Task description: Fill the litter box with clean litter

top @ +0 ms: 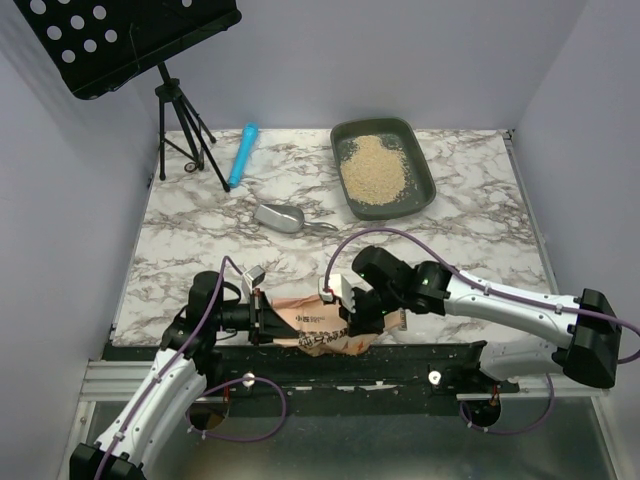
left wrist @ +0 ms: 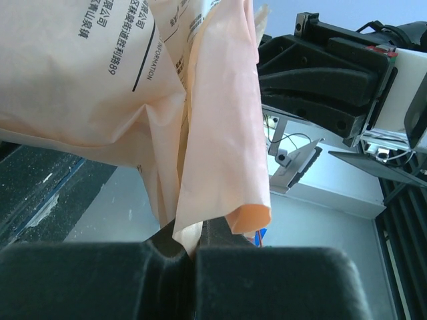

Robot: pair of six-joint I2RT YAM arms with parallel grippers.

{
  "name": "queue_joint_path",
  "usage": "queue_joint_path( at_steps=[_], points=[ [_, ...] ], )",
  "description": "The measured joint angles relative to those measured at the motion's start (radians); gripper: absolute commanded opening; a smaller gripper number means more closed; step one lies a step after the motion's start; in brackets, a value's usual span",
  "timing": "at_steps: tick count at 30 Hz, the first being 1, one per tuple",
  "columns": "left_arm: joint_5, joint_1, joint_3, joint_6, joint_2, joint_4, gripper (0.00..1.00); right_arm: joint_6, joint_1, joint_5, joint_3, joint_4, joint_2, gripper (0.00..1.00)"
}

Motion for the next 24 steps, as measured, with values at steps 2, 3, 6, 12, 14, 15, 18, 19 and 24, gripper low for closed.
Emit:
queue_joint_path(
  at_steps=[2, 3, 6, 12, 14, 15, 18, 19, 24],
  points=[
    [0.000, 0.000, 0.000, -0.003, 0.008, 0.013, 0.00, 0.002, 0.001, 0.003, 0.009, -0.011, 0.005, 0.00],
    [0.001, 0.000, 0.001, -0.006, 0.013, 0.019, 0.00, 0.002, 0.001, 0.006, 0.010, -0.013, 0.005, 0.00],
    [0.001, 0.000, 0.006, -0.012, 0.035, 0.038, 0.05, 0.004, 0.002, 0.014, 0.011, -0.015, 0.005, 0.00],
    [-0.056, 0.003, 0.199, 0.142, 0.169, -0.085, 0.16, 0.037, 0.002, 0.061, 0.011, -0.019, -0.007, 0.00],
    [-0.157, 0.005, 0.375, 0.284, 0.246, -0.220, 0.16, 0.050, 0.002, 0.074, 0.011, -0.018, -0.018, 0.00],
    [-0.230, 0.006, 0.472, 0.358, 0.286, -0.286, 0.18, 0.056, 0.002, 0.082, 0.011, -0.016, -0.025, 0.00],
    [-0.472, 0.009, 0.716, 0.561, 0.338, -0.418, 0.22, 0.069, 0.002, 0.112, 0.011, -0.004, -0.037, 0.00],
    [-0.529, 0.010, 0.758, 0.609, 0.332, -0.440, 0.22, 0.074, 0.002, 0.120, 0.011, -0.003, -0.036, 0.00],
    [-0.648, 0.011, 0.820, 0.808, 0.281, -0.461, 0.26, 0.091, -0.034, 0.135, 0.011, 0.008, -0.034, 0.00]
  ],
)
